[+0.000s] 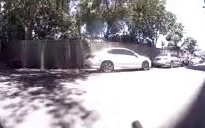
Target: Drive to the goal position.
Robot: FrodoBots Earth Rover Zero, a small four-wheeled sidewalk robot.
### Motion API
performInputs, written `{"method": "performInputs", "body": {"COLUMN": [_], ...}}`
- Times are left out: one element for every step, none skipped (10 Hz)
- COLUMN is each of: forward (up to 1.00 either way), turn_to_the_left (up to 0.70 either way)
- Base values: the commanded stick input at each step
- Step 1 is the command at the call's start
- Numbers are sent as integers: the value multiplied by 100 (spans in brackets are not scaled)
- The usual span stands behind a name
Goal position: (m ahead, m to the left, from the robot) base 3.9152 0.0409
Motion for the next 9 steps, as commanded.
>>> {"method": "performInputs", "body": {"forward": [45, 45, 45, 45, 45, 45, 45, 45, 45], "turn_to_the_left": [-27, -27, -27, -27, -27, -27, -27, -27, -27]}}
